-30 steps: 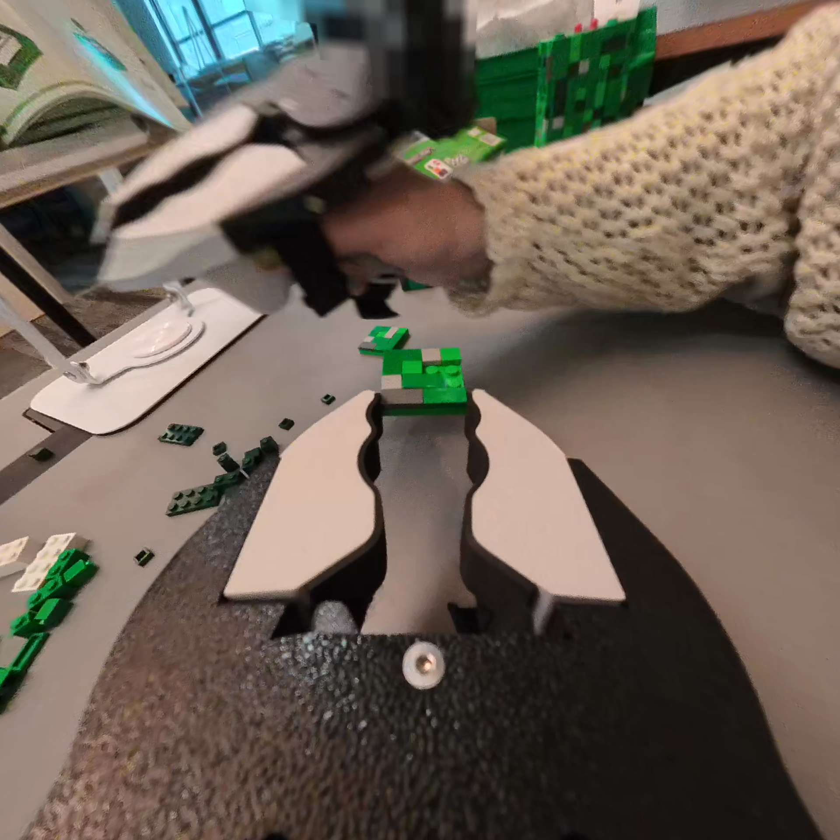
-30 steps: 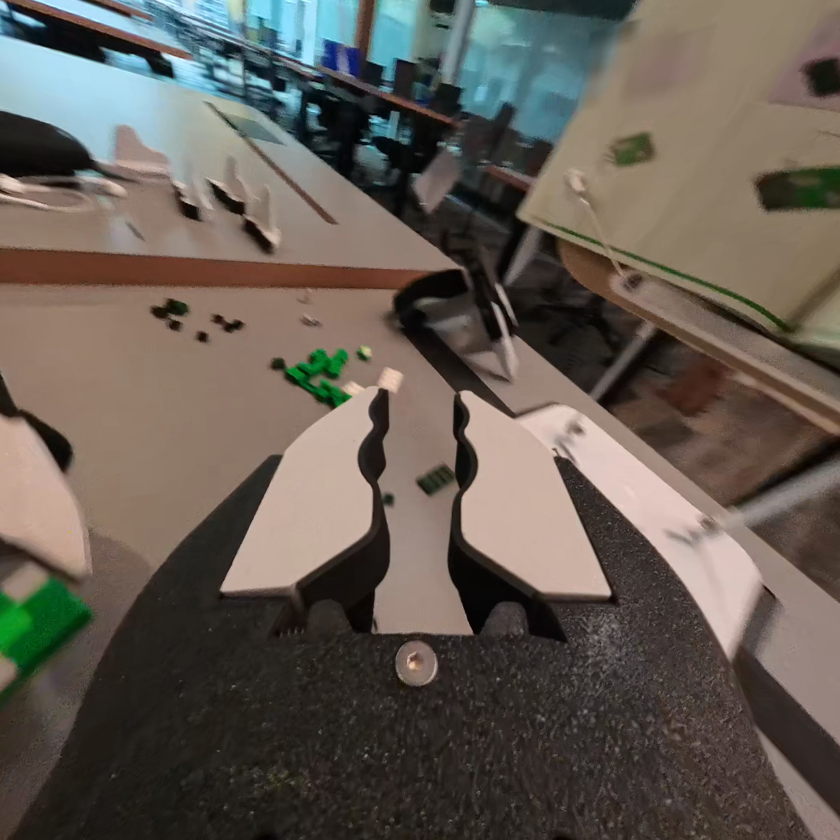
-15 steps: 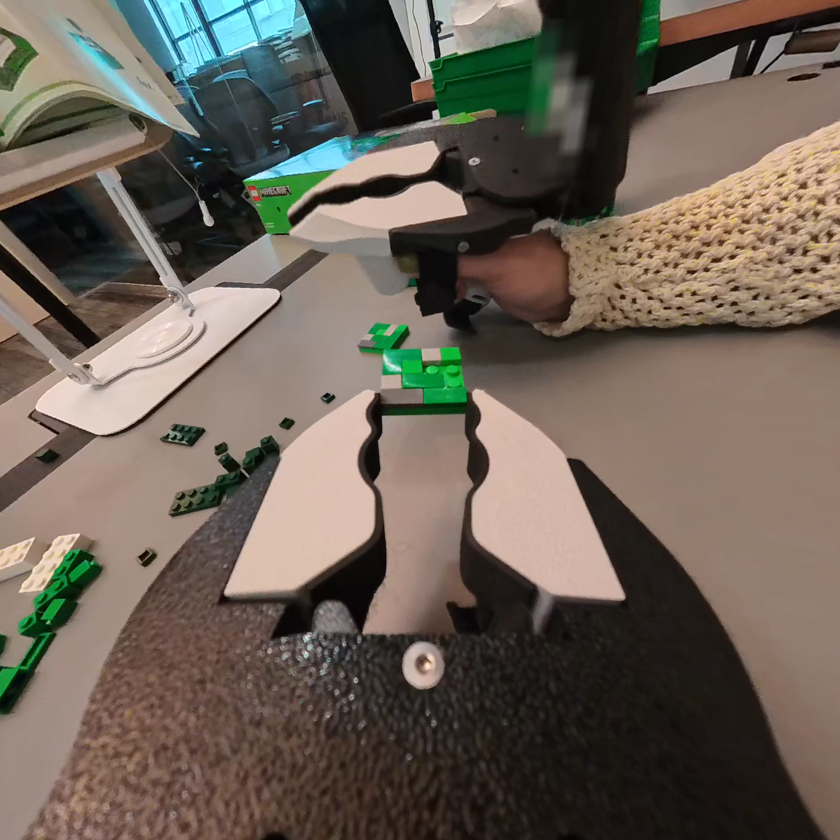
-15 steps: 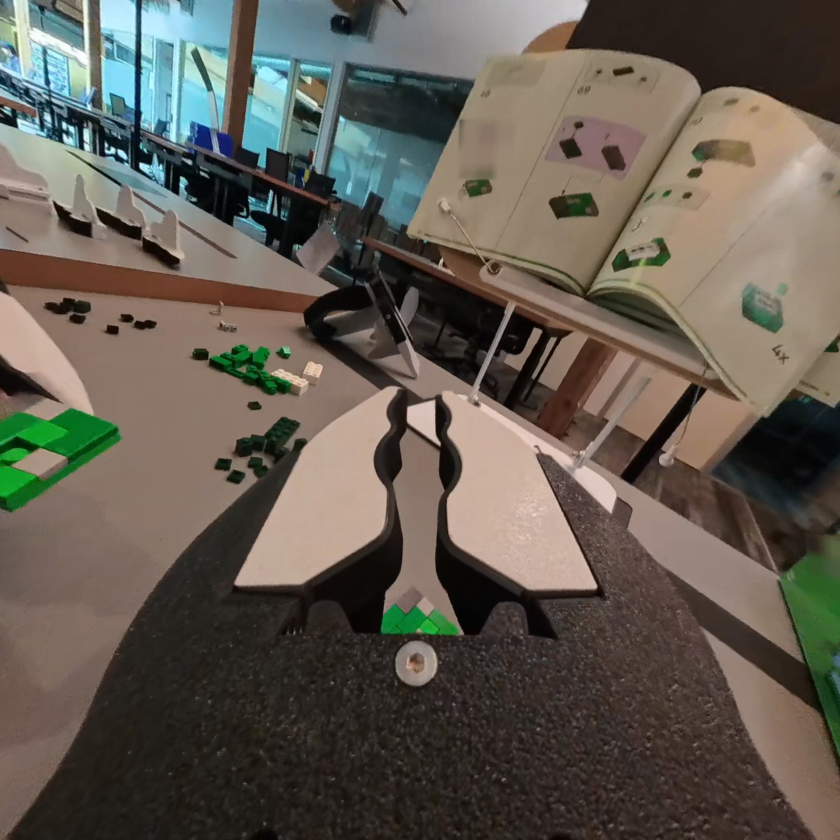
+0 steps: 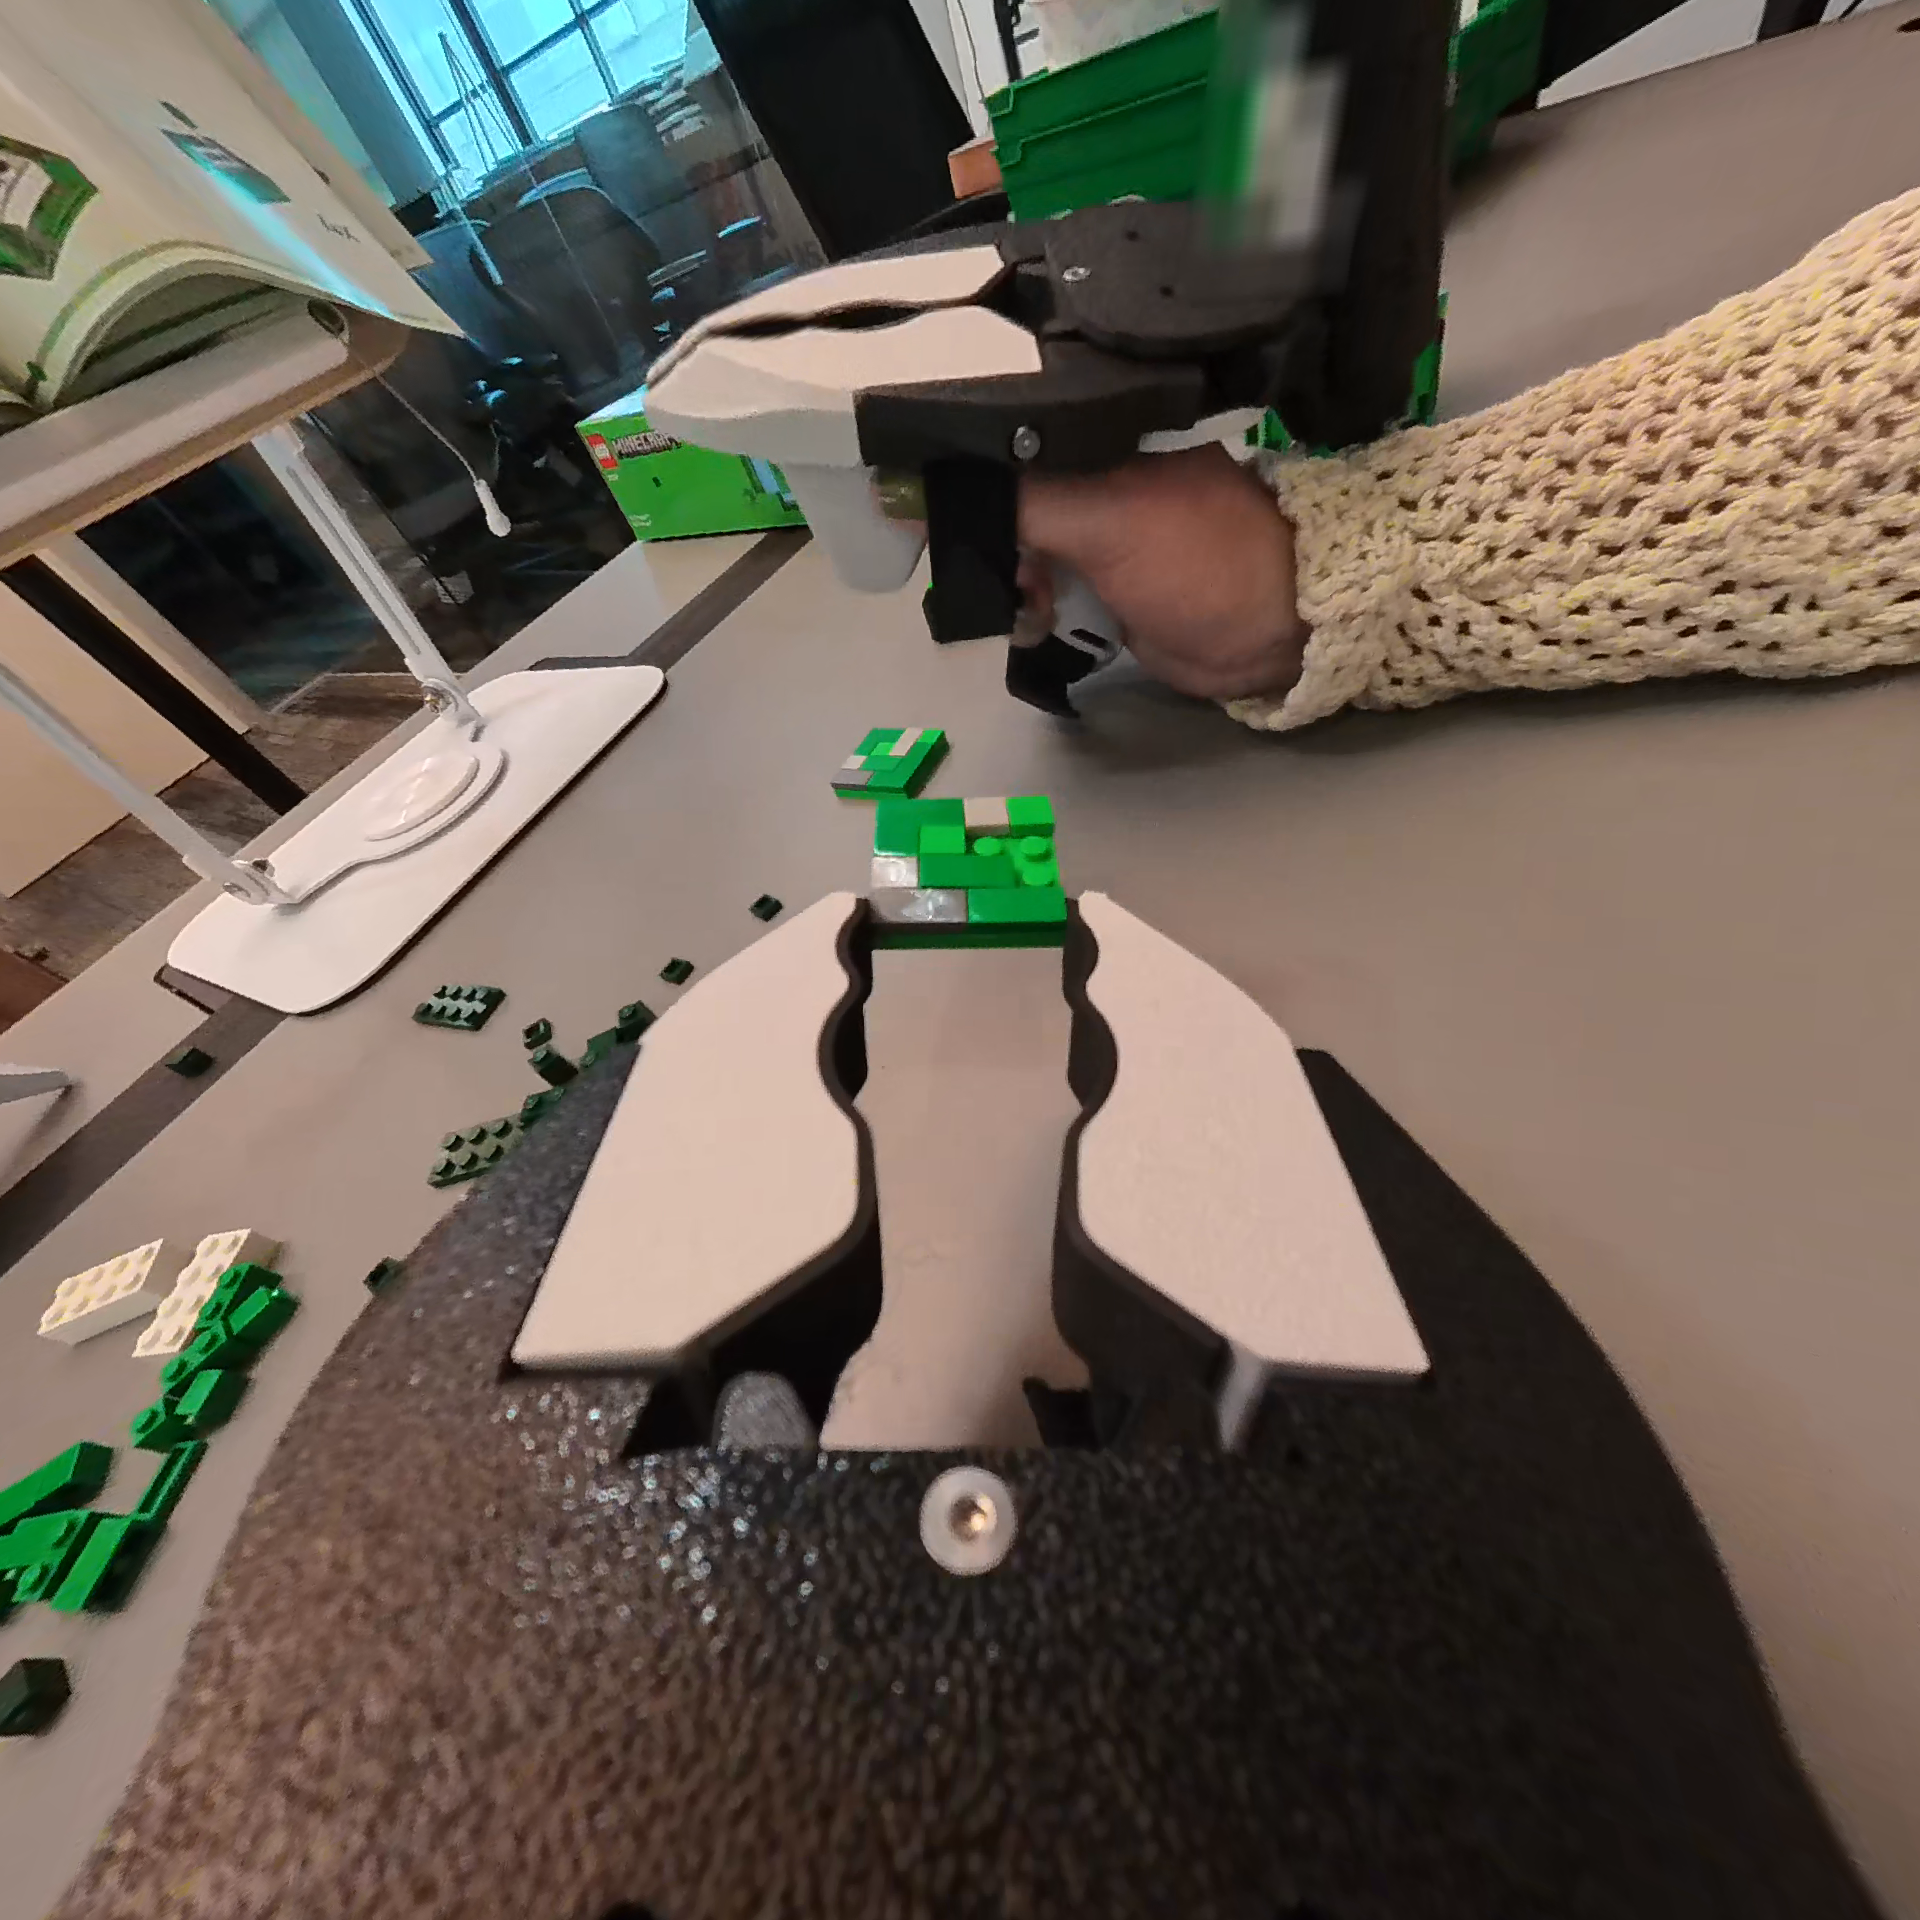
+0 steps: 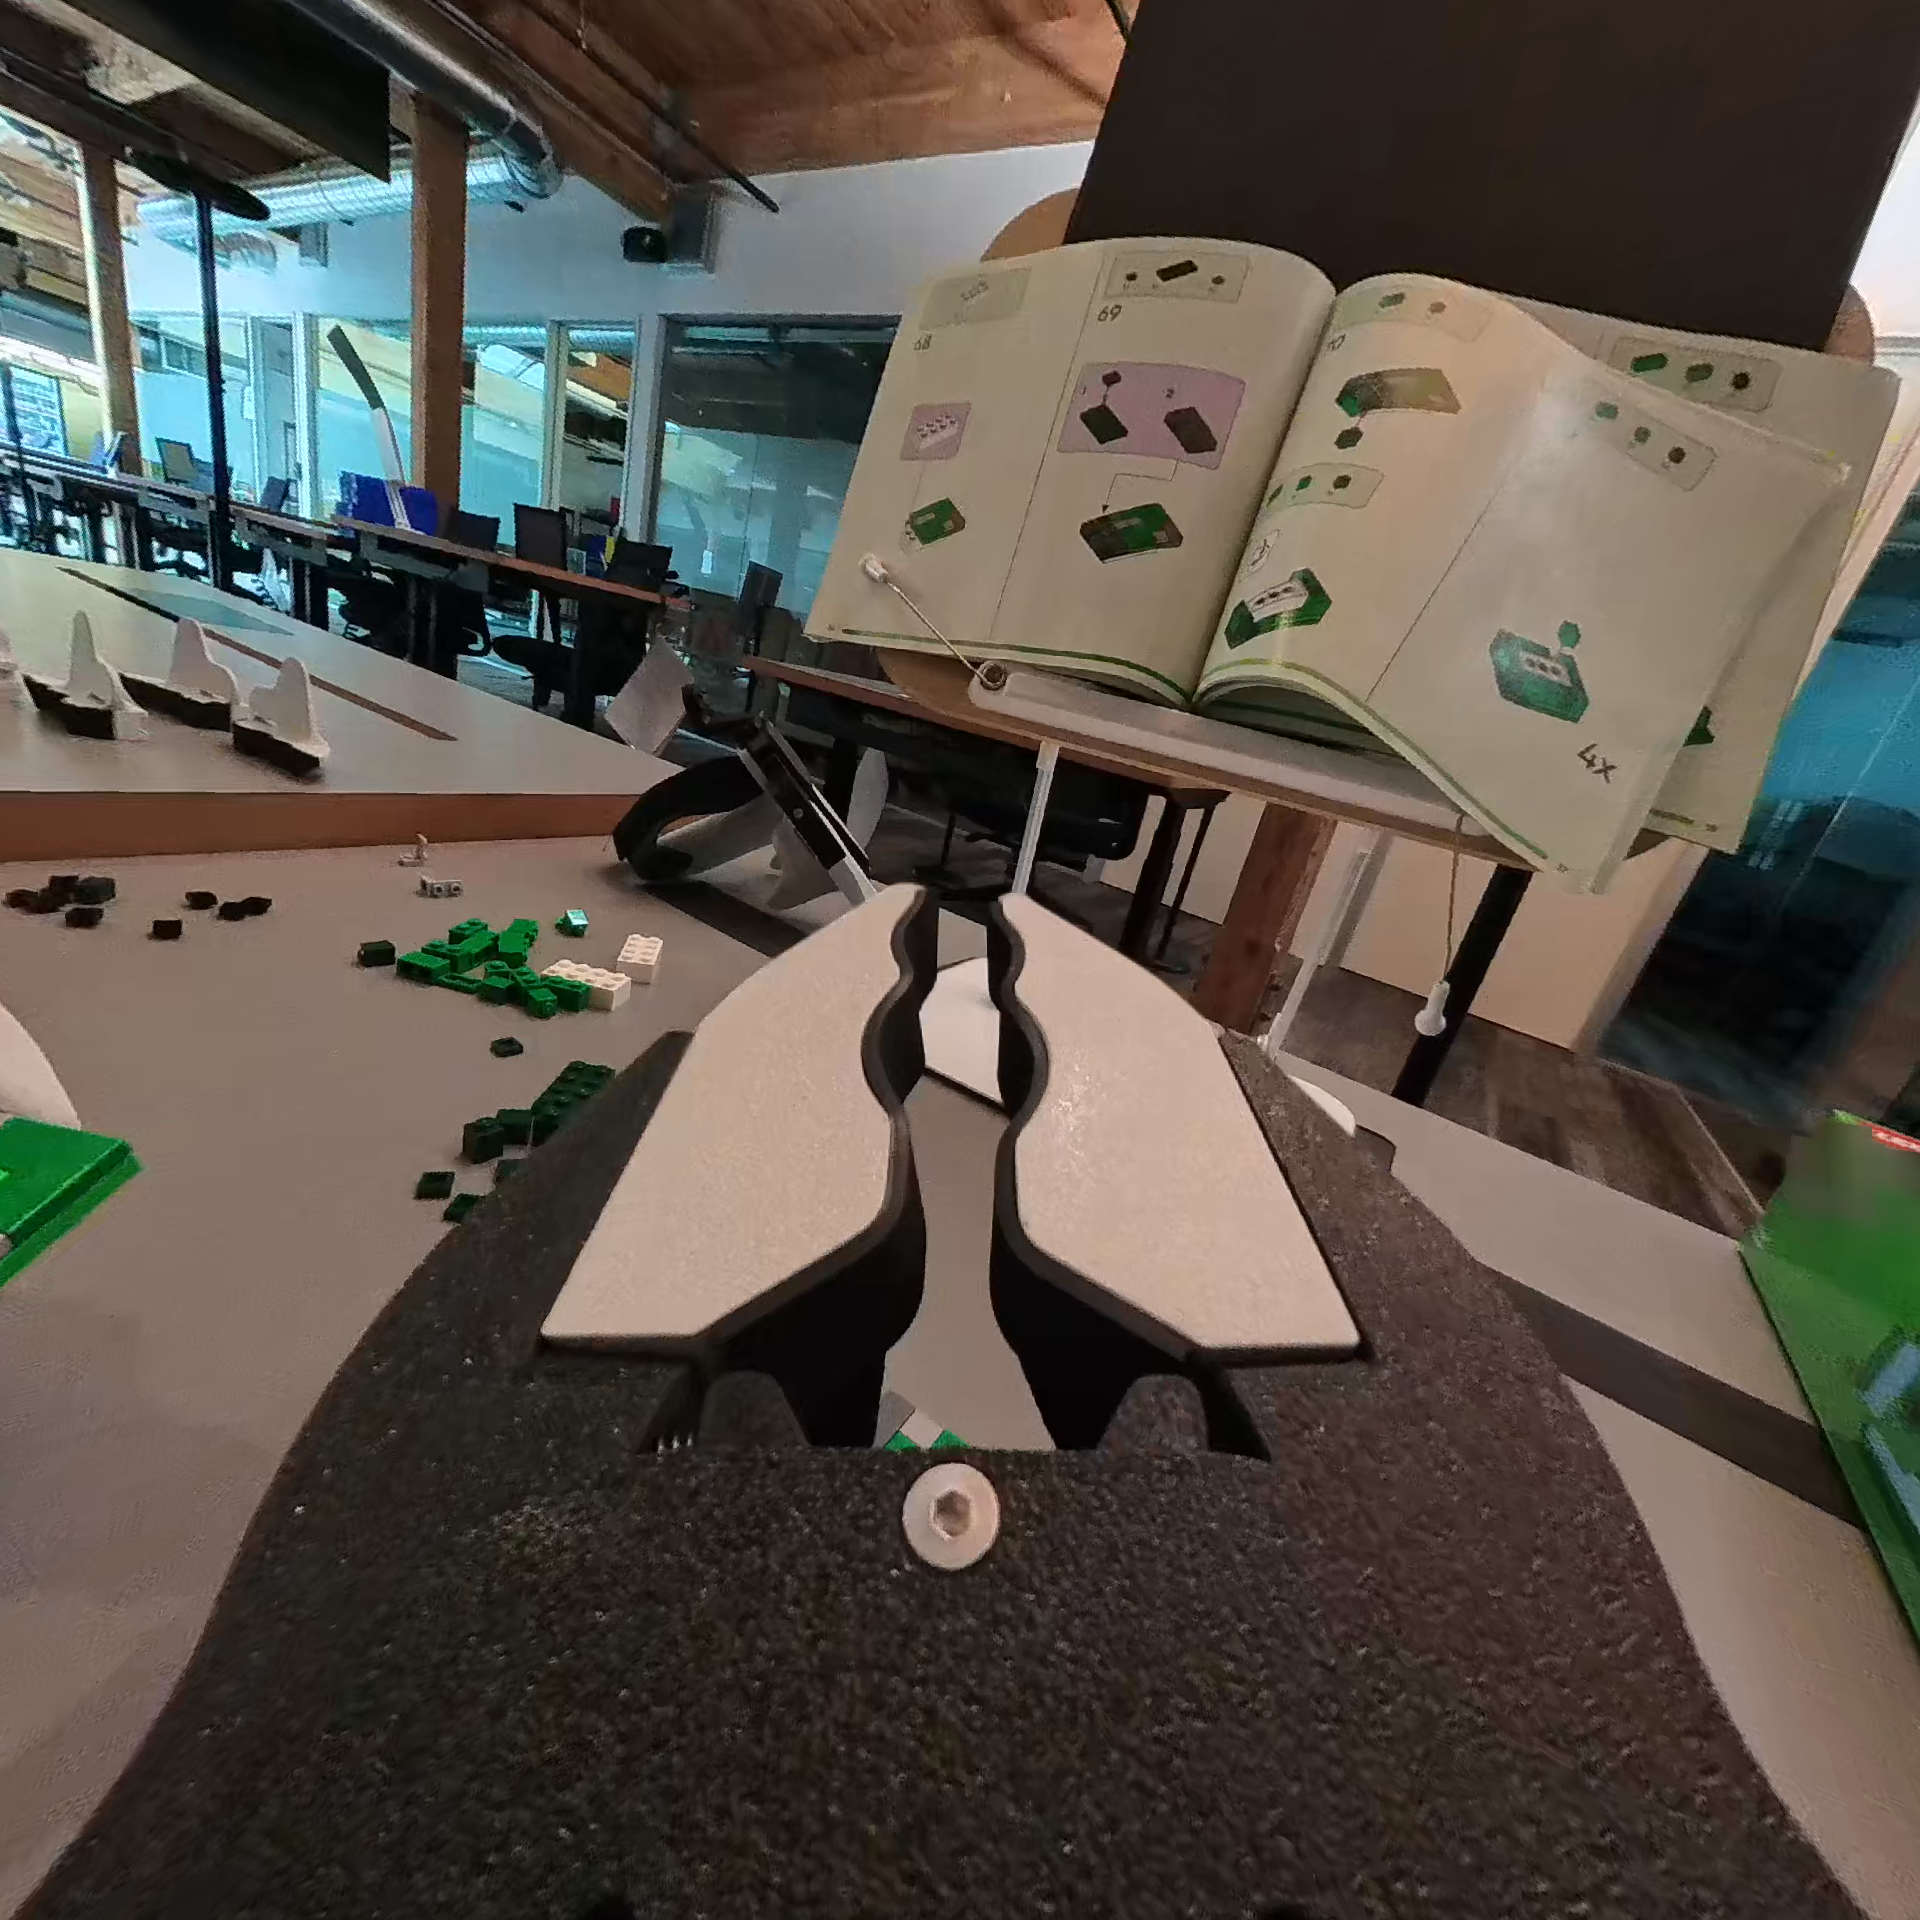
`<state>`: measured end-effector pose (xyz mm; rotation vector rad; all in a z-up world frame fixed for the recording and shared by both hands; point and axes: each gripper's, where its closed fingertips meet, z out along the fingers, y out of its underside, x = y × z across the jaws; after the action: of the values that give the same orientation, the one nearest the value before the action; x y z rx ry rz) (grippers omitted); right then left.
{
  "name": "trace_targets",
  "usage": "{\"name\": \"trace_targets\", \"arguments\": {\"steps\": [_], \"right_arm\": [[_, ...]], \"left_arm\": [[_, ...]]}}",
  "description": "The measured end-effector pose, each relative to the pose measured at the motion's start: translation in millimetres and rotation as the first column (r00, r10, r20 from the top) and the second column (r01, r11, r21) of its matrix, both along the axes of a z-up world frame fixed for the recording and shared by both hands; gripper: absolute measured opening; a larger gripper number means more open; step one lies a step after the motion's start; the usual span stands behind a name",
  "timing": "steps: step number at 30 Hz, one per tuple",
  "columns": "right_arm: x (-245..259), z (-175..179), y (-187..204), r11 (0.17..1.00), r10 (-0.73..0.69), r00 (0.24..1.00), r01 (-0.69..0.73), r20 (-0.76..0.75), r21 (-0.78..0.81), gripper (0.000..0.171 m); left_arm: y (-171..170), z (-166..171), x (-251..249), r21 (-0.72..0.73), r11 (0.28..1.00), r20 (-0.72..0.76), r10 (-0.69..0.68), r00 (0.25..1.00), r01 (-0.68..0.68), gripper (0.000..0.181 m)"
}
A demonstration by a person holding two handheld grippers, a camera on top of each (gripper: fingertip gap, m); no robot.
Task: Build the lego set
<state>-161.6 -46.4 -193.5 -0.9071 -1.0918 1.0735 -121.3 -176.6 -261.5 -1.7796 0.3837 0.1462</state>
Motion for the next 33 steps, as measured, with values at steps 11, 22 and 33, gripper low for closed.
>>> {"name": "trace_targets", "arguments": {"steps": [11, 22, 33], "right_arm": [[-1.8, -2.6, -1.4, 1.000, 0.015, 1.000, -0.015, 0.014, -0.010, 0.008], [-4.5, -6.4, -4.0, 1.000, 0.026, 0.999, -0.026, 0.041, 0.003, 0.007], [-5.5, -8.9, -3.1, 1.000, 0.030, 0.998, -0.029, 0.056, -0.006, 0.007]], "left_arm": [[-0.6, 1.0, -0.2, 0.009, 1.000, -0.003, 0.005, 1.000, -0.005, 0.035], [-0.7, -0.1, 0.8, 0.005, 1.000, -0.021, 0.001, 1.000, -0.001, 0.035], [-1.1, 0.1, 1.0, 0.005, 1.000, -0.026, -0.004, 1.000, 0.004, 0.035]]}}
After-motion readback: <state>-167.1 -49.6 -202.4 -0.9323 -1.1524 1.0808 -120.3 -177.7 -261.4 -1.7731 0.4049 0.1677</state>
